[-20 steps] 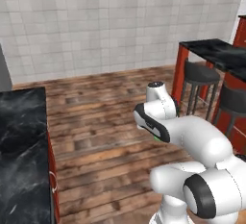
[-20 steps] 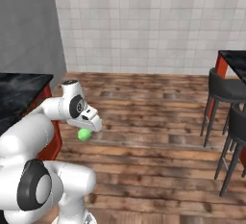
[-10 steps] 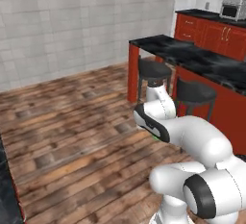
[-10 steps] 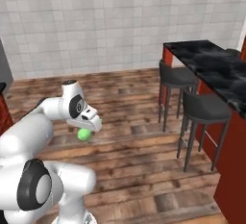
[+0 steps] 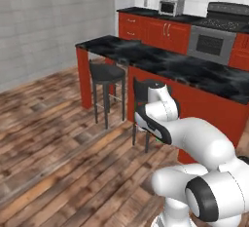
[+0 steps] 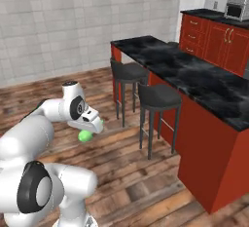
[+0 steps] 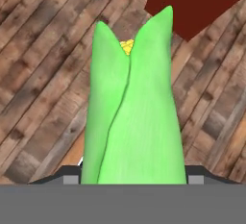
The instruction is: Turn on the sink faucet. Then move the corn from the counter to the sink. Turn off the sink. Move the vegetable from the sink to the pot next to the stove. Finally move the pot to the rear right burner.
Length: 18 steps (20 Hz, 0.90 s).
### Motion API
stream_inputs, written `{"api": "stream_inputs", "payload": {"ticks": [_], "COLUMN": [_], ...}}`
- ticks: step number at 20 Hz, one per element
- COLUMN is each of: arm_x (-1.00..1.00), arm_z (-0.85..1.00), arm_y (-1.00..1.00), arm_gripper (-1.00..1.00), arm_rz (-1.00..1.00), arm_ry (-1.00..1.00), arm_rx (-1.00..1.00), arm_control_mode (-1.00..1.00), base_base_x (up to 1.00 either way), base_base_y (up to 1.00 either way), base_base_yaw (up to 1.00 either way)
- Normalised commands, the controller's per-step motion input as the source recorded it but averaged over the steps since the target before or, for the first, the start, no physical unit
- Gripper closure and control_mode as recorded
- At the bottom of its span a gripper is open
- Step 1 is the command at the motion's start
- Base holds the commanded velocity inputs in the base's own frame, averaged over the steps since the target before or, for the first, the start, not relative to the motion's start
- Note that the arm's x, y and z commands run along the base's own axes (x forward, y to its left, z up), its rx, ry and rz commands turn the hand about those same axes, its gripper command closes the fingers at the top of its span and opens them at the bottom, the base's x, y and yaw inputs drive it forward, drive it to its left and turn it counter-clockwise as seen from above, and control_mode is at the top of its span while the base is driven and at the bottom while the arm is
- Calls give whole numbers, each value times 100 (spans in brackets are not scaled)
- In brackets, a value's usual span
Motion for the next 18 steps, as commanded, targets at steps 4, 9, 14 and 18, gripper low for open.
{"api": "stream_inputs", "payload": {"ticks": [4,9,14,18], "arm_x": [0,0,0,0], "arm_z": [0,0,0,0], "arm_y": [0,0,0,0], "arm_gripper": [100,100,100,100], "arm_rz": [0,0,0,0], "arm_ry": [0,0,0,0], "arm_rx": [0,0,0,0], "arm_control_mode": [100,100,100,100], "base_base_x": [-7,-12,-12,-9], "base_base_y": [-53,-68,-80,-89], "base_base_yaw": [-47,-43,-39,-35]}}
